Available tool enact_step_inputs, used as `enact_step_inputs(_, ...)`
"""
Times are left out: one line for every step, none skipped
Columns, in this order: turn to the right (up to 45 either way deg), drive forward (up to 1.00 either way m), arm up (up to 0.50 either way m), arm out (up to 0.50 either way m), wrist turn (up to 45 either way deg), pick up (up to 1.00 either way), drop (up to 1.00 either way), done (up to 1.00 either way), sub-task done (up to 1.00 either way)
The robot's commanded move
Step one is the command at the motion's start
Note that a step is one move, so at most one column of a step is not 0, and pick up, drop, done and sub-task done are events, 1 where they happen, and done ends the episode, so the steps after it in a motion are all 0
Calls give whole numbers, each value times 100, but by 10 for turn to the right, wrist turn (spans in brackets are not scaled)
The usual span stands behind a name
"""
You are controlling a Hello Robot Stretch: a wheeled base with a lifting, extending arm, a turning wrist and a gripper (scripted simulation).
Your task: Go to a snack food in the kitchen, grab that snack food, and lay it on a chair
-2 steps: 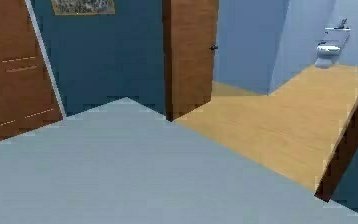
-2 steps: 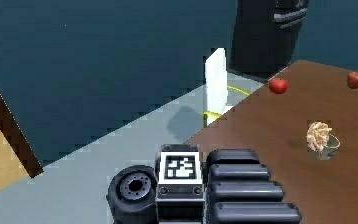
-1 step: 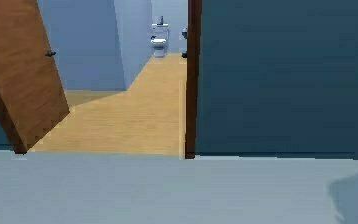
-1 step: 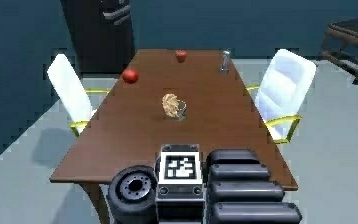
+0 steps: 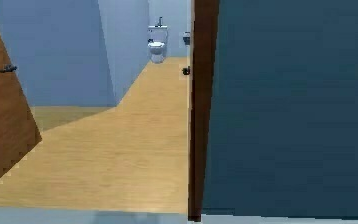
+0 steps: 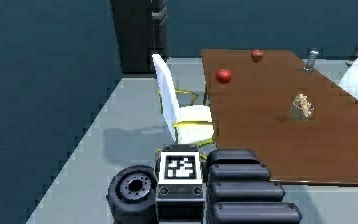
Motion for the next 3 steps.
enact_step_inputs(390, 0, 0, 0, 0, 0, 0, 0, 0)
enact_step_inputs(0, 10, 0, 0, 0, 0, 0, 0, 0)
enact_step_inputs(270, 0, 0, 0, 0, 0, 0, 0, 0)
